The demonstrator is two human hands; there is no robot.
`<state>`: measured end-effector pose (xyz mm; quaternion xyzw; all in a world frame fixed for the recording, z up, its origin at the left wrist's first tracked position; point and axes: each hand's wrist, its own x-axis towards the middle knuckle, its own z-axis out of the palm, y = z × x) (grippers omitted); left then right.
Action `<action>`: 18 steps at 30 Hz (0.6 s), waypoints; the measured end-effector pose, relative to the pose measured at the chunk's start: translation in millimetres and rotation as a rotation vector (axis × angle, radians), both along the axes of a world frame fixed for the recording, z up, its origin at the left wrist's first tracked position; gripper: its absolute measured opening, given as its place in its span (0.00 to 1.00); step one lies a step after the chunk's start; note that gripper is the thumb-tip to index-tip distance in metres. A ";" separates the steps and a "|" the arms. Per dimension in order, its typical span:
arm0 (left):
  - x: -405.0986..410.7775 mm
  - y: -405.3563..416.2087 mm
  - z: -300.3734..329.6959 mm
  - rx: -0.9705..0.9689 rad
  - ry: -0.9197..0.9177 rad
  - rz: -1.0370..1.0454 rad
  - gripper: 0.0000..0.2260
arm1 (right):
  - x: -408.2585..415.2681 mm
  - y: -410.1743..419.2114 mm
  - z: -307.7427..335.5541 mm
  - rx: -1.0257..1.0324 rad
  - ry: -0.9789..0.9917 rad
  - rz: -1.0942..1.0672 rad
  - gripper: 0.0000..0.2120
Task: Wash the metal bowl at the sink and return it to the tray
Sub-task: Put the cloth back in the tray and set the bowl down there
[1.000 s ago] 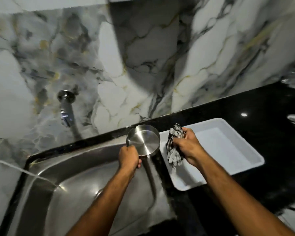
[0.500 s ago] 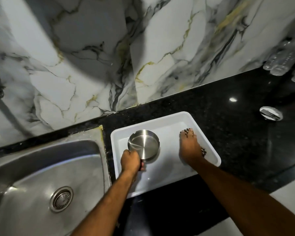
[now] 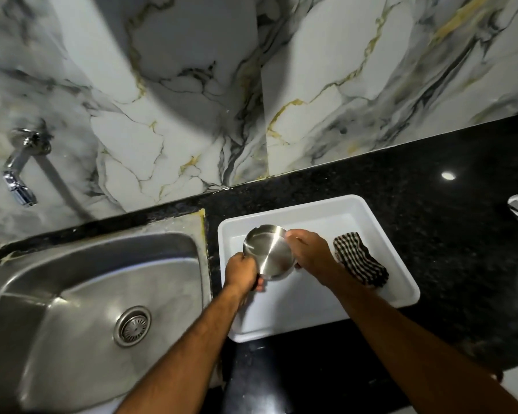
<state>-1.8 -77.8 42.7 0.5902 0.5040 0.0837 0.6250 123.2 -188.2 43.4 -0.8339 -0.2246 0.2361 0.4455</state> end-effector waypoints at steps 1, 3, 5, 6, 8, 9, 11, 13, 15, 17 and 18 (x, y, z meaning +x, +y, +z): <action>-0.1 2.8 -0.2 -0.038 -0.003 -0.025 0.10 | -1.7 2.5 3.9 -0.004 0.008 0.026 0.11; 0.1 7.4 -2.6 -0.089 0.010 -0.081 0.10 | -0.4 3.4 6.0 -0.028 0.018 0.040 0.09; 2.5 9.5 -6.1 -0.013 0.074 -0.121 0.10 | 2.9 3.0 1.6 -0.075 0.018 0.038 0.09; 5.0 9.7 -9.2 0.066 0.119 -0.152 0.11 | 3.7 3.7 -2.7 -0.114 -0.001 0.037 0.08; 9.1 7.7 -12.3 0.209 0.208 -0.235 0.13 | 3.6 4.7 -11.4 -0.185 -0.039 0.022 0.06; 10.7 6.7 -14.9 0.259 0.251 -0.275 0.14 | 3.0 5.2 -15.7 -0.212 -0.044 0.006 0.05; 13.1 6.1 -20.7 0.302 0.305 -0.329 0.15 | 2.1 5.3 -24.8 -0.252 -0.049 -0.027 0.03; 15.1 5.3 -24.4 0.351 0.349 -0.384 0.16 | 1.2 5.2 -32.7 -0.307 -0.094 -0.025 0.05; 17.0 6.6 -29.5 0.422 0.366 -0.442 0.16 | -1.3 5.7 -39.2 -0.350 -0.146 0.000 0.08; 16.8 9.7 -34.3 0.446 0.362 -0.480 0.14 | -3.2 5.7 -44.0 -0.408 -0.177 0.029 0.08; 16.5 11.8 -34.6 0.454 0.362 -0.505 0.13 | -2.6 6.2 -46.3 -0.428 -0.174 0.014 0.08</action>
